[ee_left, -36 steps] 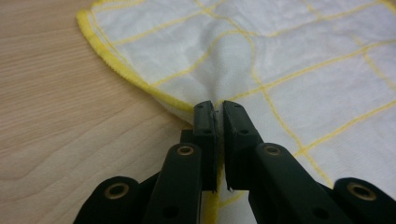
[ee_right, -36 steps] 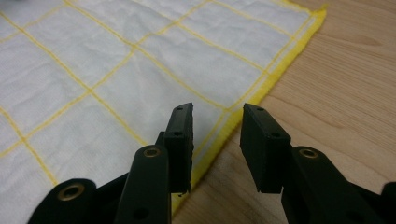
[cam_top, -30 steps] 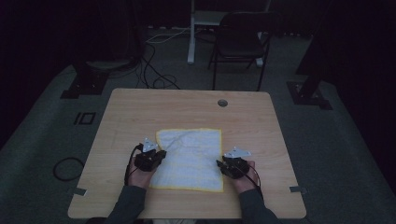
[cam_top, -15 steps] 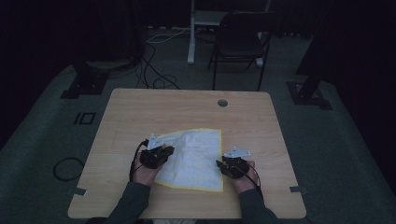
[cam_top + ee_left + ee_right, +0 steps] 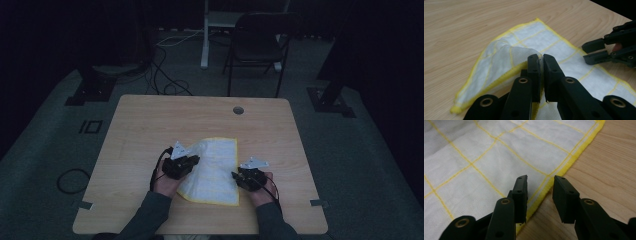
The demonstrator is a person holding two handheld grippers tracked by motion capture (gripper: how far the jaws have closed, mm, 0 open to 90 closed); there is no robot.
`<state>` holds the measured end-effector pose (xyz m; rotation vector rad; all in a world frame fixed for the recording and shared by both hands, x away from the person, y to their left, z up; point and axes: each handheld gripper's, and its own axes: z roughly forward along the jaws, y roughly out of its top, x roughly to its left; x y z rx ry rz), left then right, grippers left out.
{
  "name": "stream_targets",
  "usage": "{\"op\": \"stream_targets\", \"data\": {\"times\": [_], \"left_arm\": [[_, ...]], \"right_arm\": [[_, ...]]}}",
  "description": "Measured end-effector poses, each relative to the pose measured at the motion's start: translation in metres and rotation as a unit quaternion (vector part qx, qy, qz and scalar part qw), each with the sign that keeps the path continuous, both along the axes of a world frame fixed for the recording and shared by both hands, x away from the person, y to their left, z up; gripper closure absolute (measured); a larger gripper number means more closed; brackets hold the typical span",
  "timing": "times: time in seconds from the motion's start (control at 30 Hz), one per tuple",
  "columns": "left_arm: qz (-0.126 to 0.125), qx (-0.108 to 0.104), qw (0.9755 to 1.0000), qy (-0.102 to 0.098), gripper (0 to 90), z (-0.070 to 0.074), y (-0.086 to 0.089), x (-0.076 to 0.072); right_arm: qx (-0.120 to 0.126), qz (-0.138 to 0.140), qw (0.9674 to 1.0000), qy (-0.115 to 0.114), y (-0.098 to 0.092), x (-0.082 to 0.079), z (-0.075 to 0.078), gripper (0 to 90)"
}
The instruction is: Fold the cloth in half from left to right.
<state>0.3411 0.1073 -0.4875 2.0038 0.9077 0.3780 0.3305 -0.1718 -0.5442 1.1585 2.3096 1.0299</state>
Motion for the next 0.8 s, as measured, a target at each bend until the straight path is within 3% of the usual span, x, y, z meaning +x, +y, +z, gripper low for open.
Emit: {"op": "stream_targets", "data": {"times": [0.47,0.8], "left_arm": [[-0.031,0.012,0.9994,0.001,85.6,-0.004,-0.029,0.003],[-0.047,0.023,0.9986,0.003,85.6,-0.005,-0.047,0.006]], "right_arm": [[0.002,0.001,1.0,0.002,-0.001,0.001,0.0,63.2],[0.006,-0.026,0.9996,0.0,-0.015,0.002,0.005,64.4]]}}
